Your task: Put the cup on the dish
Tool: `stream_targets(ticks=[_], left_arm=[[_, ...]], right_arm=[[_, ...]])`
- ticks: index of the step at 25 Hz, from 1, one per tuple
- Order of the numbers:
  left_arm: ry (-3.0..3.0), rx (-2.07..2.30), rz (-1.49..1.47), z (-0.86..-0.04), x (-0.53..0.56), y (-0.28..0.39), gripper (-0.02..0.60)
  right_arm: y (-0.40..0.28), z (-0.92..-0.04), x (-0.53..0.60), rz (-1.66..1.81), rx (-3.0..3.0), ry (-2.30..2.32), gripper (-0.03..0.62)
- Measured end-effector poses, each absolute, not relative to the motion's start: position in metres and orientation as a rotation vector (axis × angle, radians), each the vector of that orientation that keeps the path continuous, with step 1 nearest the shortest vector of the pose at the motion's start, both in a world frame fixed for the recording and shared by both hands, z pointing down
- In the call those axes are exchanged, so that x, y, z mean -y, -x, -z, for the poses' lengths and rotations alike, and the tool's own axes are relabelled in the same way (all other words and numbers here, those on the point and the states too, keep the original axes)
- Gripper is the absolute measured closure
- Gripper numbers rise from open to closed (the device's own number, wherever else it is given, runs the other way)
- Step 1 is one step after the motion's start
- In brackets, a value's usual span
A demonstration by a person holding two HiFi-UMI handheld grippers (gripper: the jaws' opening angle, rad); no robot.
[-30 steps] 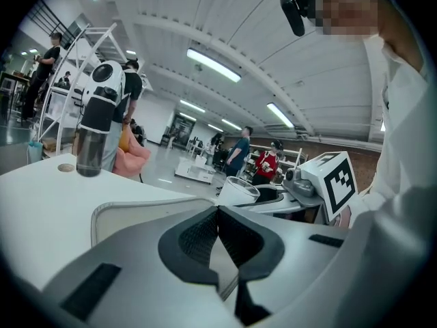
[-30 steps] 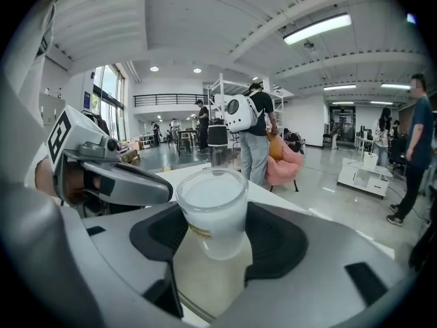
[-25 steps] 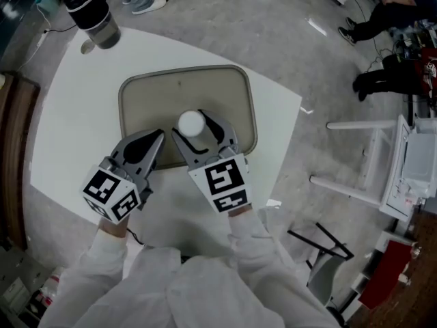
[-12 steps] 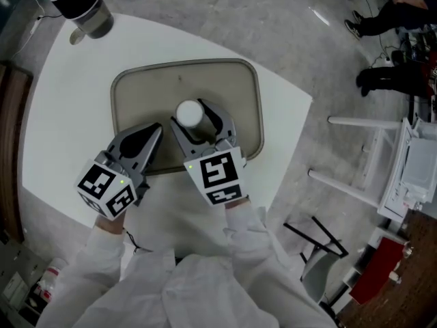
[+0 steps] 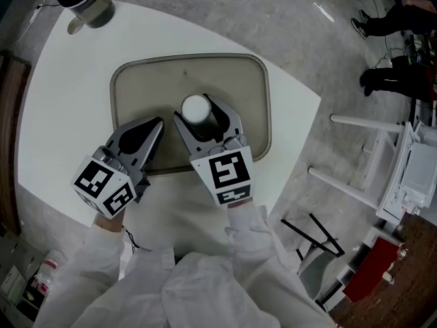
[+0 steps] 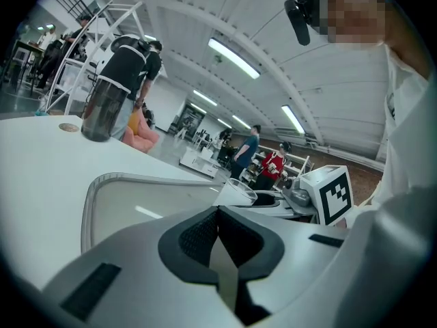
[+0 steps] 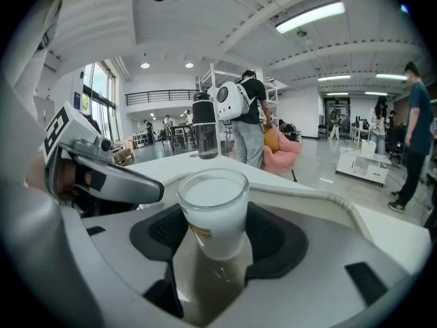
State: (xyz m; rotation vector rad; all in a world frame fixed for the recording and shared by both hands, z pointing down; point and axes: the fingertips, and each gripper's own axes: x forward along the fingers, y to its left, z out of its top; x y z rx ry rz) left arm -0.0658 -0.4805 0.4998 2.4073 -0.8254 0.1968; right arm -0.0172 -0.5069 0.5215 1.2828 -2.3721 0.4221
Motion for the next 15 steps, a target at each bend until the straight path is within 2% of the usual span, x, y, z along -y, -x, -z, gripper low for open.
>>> stream_targets(ticks=[15], left_arm=[[-2.414, 0.812, -0.181, -0.4972, 0.4818, 0.0640, 0.572]], right_arm=[[0.0171, -0.5230, 0.5080, -0.387, 2.347, -1.310, 0.330]])
